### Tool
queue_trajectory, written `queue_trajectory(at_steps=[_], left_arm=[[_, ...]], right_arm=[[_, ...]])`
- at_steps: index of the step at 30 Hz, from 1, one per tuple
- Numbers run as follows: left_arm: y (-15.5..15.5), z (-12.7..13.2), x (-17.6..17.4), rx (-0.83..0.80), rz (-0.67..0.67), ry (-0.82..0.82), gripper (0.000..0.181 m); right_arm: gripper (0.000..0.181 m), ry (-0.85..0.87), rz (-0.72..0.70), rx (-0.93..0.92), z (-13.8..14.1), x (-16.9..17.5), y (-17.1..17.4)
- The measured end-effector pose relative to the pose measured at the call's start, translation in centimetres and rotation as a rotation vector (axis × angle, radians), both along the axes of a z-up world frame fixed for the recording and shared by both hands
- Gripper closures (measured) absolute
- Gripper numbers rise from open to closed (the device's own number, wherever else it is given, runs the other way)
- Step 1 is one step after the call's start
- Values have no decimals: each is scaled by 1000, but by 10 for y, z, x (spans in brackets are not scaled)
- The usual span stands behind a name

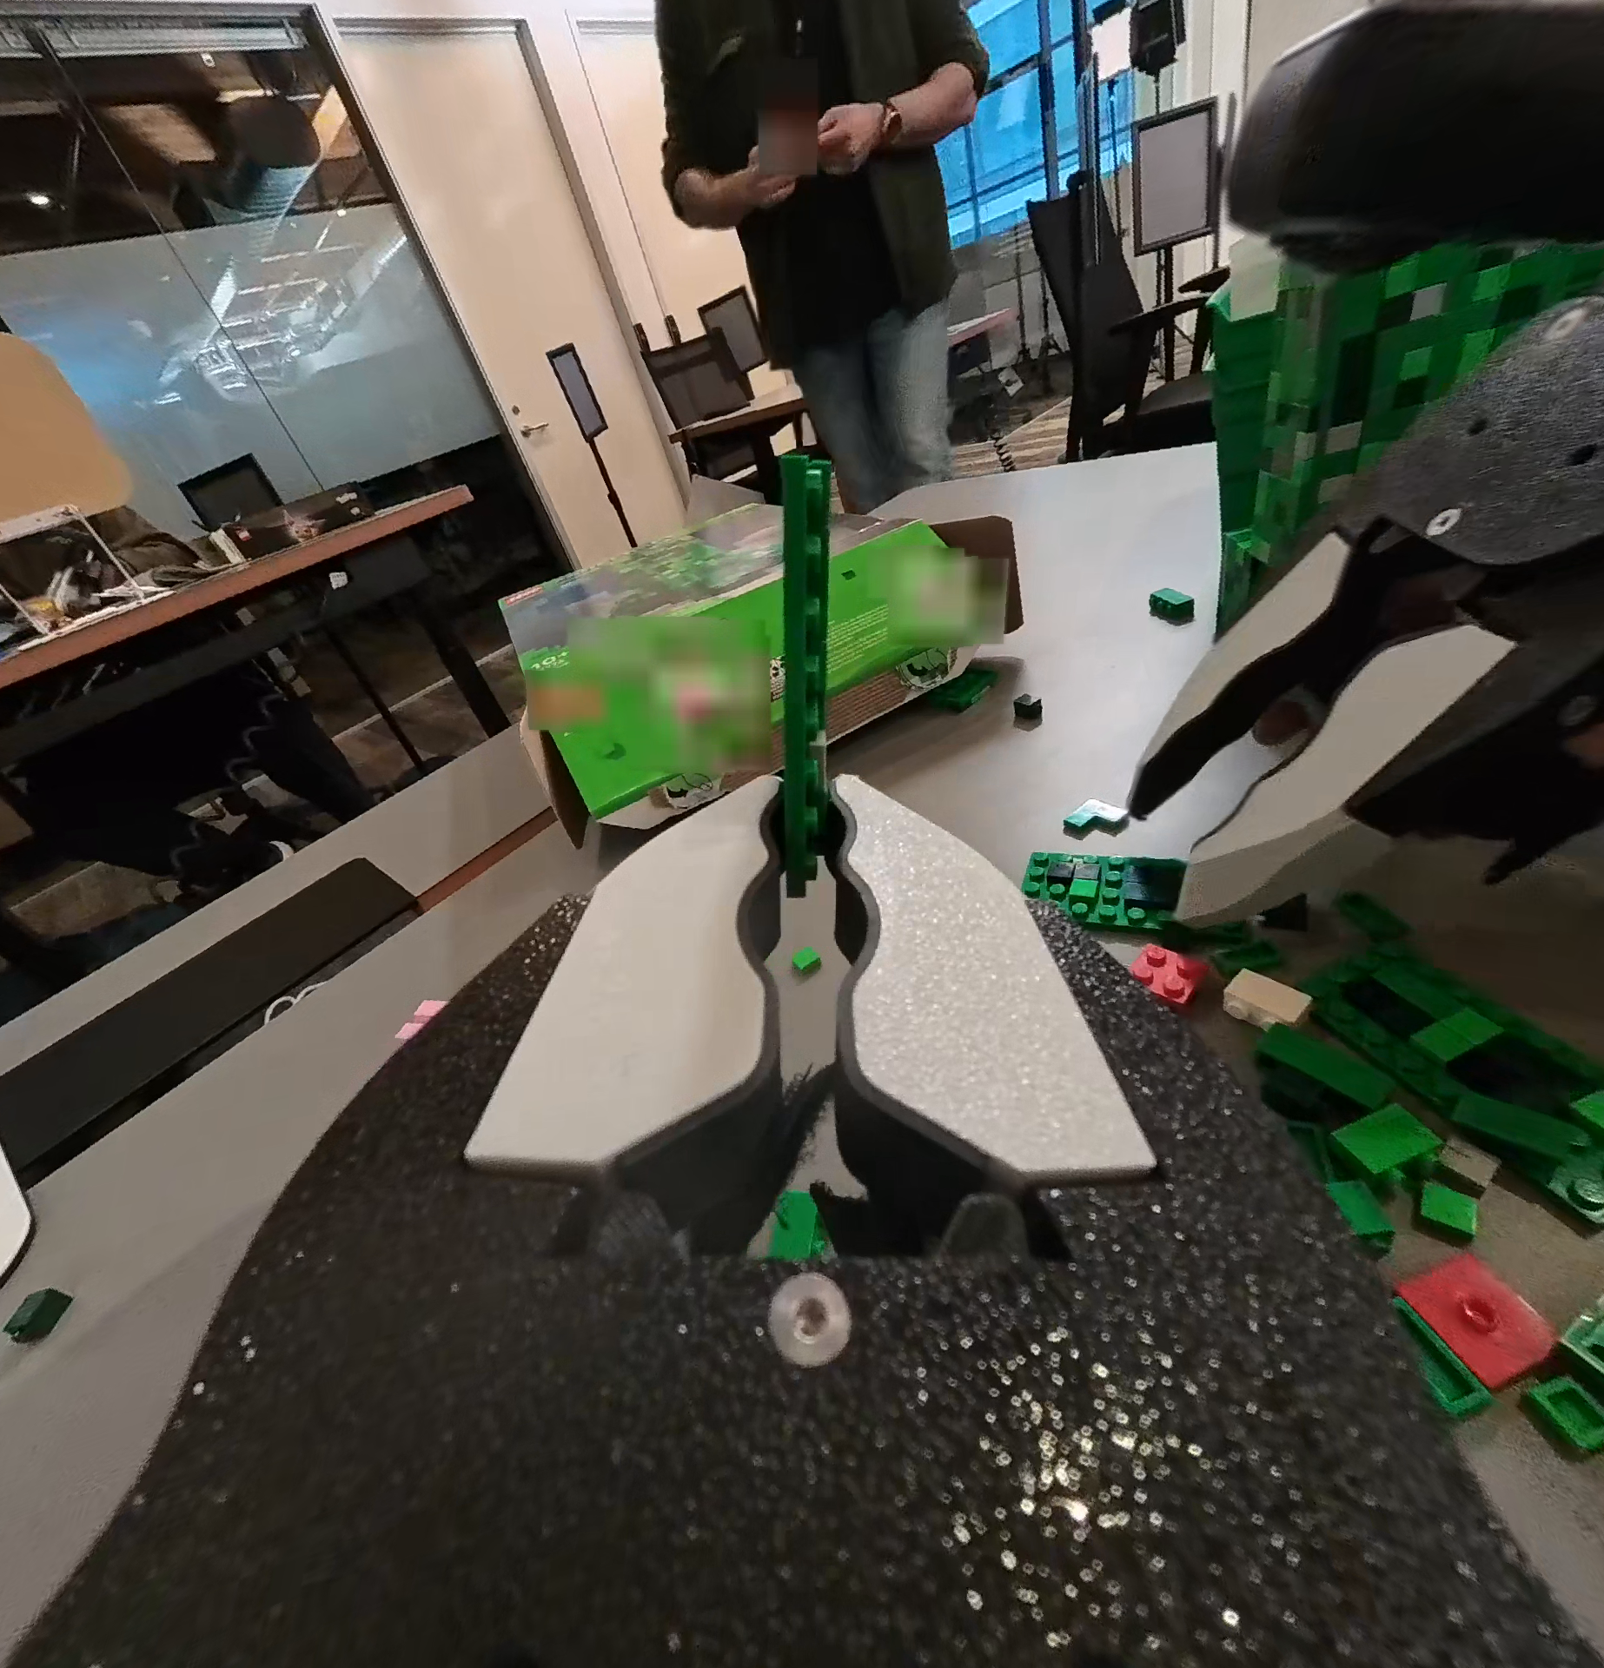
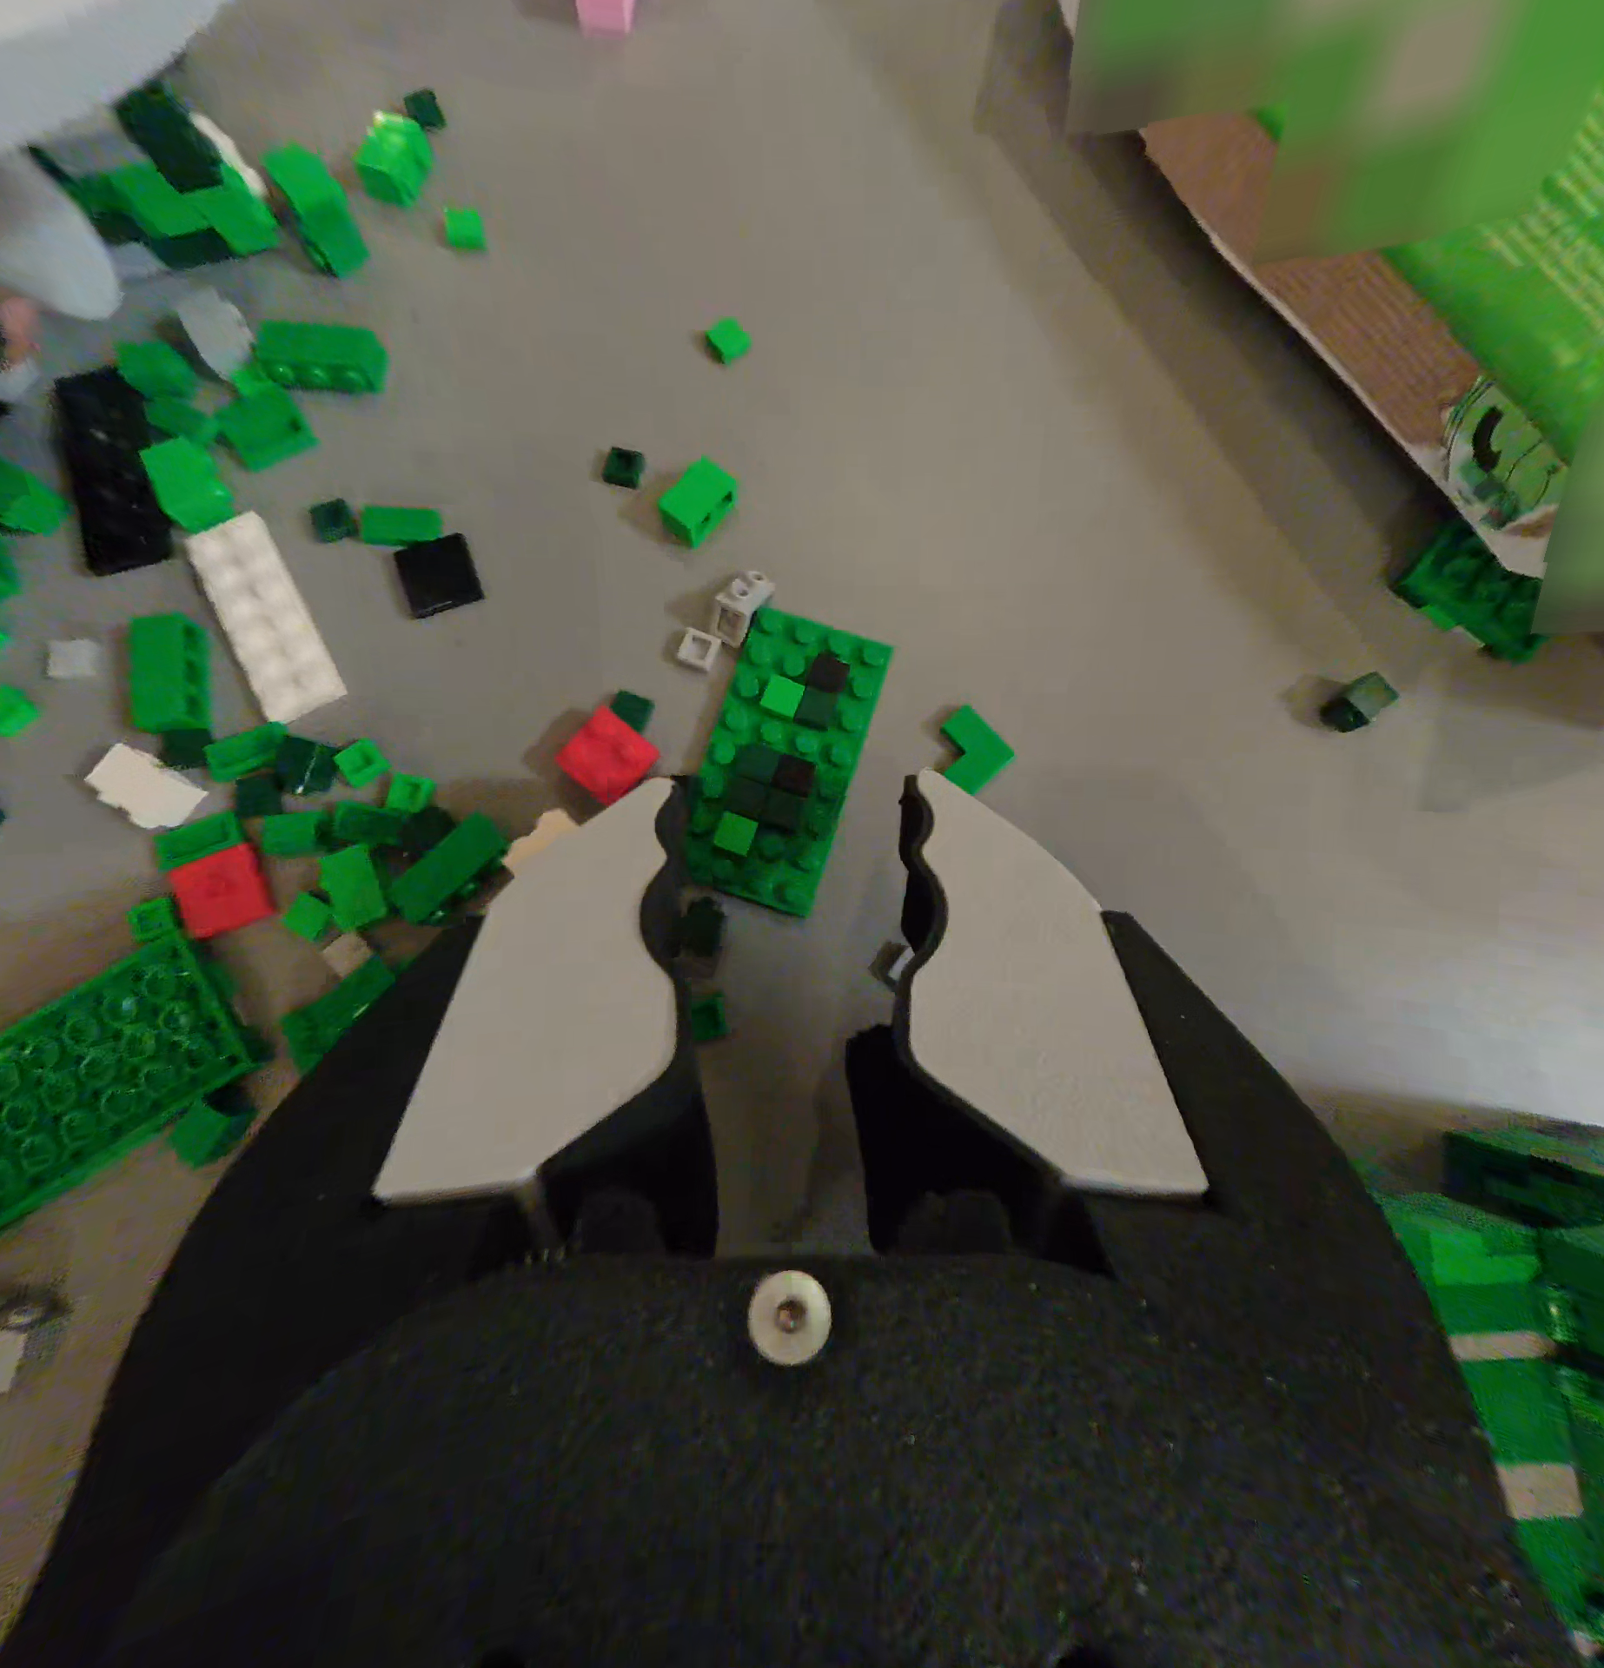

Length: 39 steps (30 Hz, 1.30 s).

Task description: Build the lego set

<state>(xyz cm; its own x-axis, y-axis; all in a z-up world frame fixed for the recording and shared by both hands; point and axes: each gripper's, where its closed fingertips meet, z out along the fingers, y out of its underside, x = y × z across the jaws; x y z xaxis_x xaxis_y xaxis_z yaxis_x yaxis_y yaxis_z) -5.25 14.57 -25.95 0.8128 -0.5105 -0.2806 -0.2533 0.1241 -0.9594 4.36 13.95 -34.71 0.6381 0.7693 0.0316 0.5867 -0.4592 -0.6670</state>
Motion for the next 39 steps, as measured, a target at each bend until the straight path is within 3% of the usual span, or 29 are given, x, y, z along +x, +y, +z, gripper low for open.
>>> queue_trajectory(at_steps=[12, 17, 19, 27, 37, 39], left_arm=[[0, -3, 3, -16, -22, 1, 176], [0, -2, 3, -16, -24, -3, 176], [0, -2, 3, -15, -26, -2, 176], [0, -3, 4, -16, -32, 7, 176], [0, -3, 4, -17, -29, 4, 176], [1, -3, 4, -17, -26, 2, 176]], right_arm=[[144, -101, -42, -134, -7, -3, -6], [137, -76, -54, -205, -9, 1, -2], [149, -106, -48, -185, -10, 5, 2], [149, -125, 1, -94, -9, 1, 9], [149, -95, -45, 37, -5, -14, 48], [143, -95, -59, 114, 0, -13, 54]])
